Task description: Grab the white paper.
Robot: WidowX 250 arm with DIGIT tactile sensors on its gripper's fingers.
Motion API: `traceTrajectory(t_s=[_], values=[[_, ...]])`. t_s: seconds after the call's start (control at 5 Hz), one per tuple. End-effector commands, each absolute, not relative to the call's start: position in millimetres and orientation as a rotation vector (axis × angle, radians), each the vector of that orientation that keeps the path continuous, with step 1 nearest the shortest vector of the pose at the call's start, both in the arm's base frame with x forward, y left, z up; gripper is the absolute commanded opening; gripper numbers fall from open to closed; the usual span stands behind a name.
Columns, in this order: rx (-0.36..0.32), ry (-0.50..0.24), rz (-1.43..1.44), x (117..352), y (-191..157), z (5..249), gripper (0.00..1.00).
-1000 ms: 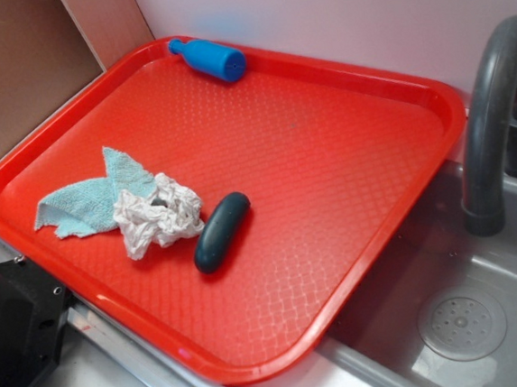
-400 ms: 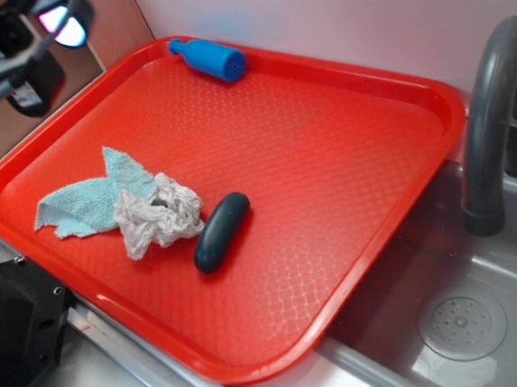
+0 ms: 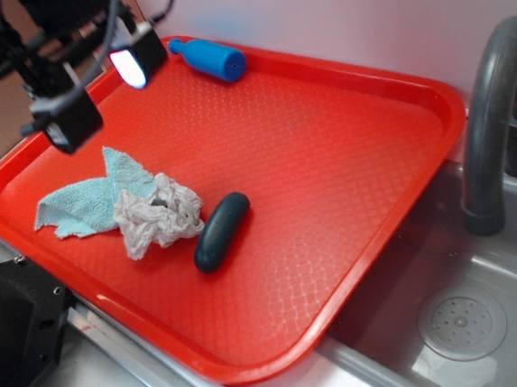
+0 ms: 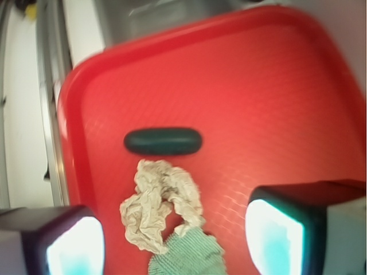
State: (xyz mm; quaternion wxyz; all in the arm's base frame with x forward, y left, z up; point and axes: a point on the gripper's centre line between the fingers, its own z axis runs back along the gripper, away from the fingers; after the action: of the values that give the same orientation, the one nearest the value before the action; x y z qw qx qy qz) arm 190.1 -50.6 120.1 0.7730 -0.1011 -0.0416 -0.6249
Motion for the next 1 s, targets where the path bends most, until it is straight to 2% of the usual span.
traceTrajectory(t_s=[0.0,0.2,0.4,0.6,0.8], values=[[-0.161,-0.018,-1.442,179,-71,75,1.00],[-0.116,0.089,-1.423,178,-67,44,1.00],[-0.096,0.136,-1.427,178,-66,33,1.00],[-0.119,0.176,-1.434,178,-63,18,1.00],[-0.067,0.208,-1.427,175,-69,13,0.43]])
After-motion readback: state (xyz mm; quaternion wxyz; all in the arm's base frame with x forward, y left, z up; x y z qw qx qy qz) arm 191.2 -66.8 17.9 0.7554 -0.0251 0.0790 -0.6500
